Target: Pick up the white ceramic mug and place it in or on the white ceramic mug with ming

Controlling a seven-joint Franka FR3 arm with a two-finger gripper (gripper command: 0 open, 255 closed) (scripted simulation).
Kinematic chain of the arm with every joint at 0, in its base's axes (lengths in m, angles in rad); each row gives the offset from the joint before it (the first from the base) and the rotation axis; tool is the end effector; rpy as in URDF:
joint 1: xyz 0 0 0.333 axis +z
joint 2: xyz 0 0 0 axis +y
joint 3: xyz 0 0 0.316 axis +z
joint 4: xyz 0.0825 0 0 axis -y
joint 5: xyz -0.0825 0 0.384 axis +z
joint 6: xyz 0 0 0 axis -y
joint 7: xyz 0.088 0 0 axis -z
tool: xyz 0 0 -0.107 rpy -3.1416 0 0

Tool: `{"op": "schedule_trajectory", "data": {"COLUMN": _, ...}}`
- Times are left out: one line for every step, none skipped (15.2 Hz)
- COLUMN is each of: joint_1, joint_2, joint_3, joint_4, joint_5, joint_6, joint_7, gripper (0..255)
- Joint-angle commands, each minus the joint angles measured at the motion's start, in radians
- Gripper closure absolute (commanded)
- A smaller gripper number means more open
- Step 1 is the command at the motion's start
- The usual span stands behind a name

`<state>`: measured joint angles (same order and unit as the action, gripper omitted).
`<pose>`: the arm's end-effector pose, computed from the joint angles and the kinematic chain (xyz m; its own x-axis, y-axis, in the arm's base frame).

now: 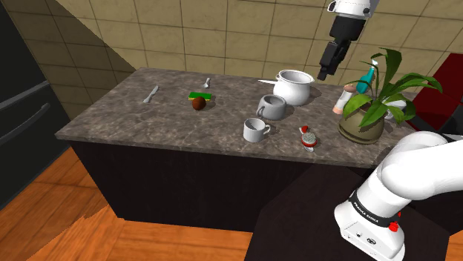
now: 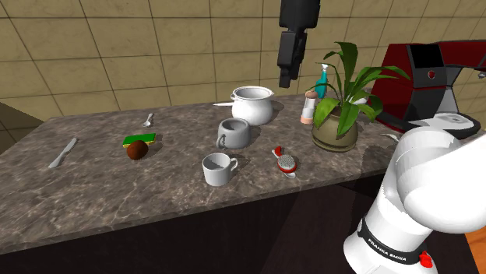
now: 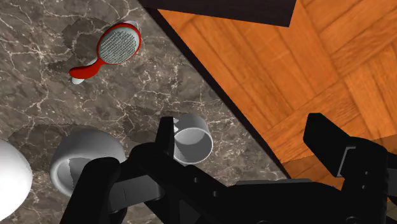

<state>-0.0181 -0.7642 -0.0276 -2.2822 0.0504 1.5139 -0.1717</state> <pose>0.3074 -0.0114 0.6136 0.9907 0.1358 0.0078 0.1360 -0.9883 -0.0691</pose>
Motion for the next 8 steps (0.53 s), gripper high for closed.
{"op": "schedule_trajectory", "data": {"joint_1": 0.000, "joint_2": 0.000, "joint_3": 0.000, "joint_4": 0.000, "joint_5": 0.000, "joint_6": 0.000, "joint_7": 0.000, "gripper": 0}}
{"op": "schedule_trajectory", "data": {"joint_1": 0.002, "joint_2": 0.015, "joint_3": 0.008, "joint_4": -0.018, "joint_5": 0.001, "joint_6": 0.033, "joint_7": 0.005, "gripper": 0}}
{"op": "schedule_trajectory", "data": {"joint_1": 0.003, "joint_2": 0.032, "joint_3": 0.016, "joint_4": -0.035, "joint_5": 0.003, "joint_6": 0.067, "joint_7": 0.011, "gripper": 0}}
{"op": "schedule_trajectory", "data": {"joint_1": 0.005, "joint_2": 0.050, "joint_3": 0.023, "joint_4": -0.051, "joint_5": 0.004, "joint_6": 0.101, "joint_7": 0.017, "gripper": 0}}
{"op": "schedule_trajectory", "data": {"joint_1": 0.007, "joint_2": 0.069, "joint_3": 0.031, "joint_4": -0.065, "joint_5": 0.005, "joint_6": 0.134, "joint_7": 0.022, "gripper": 0}}
{"op": "schedule_trajectory", "data": {"joint_1": 0.008, "joint_2": 0.090, "joint_3": 0.039, "joint_4": -0.078, "joint_5": 0.005, "joint_6": 0.168, "joint_7": 0.028, "gripper": 0}}
{"op": "schedule_trajectory", "data": {"joint_1": 0.010, "joint_2": 0.113, "joint_3": 0.046, "joint_4": -0.089, "joint_5": 0.006, "joint_6": 0.201, "joint_7": 0.034, "gripper": 0}}
{"op": "schedule_trajectory", "data": {"joint_1": 0.011, "joint_2": 0.136, "joint_3": 0.054, "joint_4": -0.099, "joint_5": 0.006, "joint_6": 0.235, "joint_7": 0.040, "gripper": 0}}
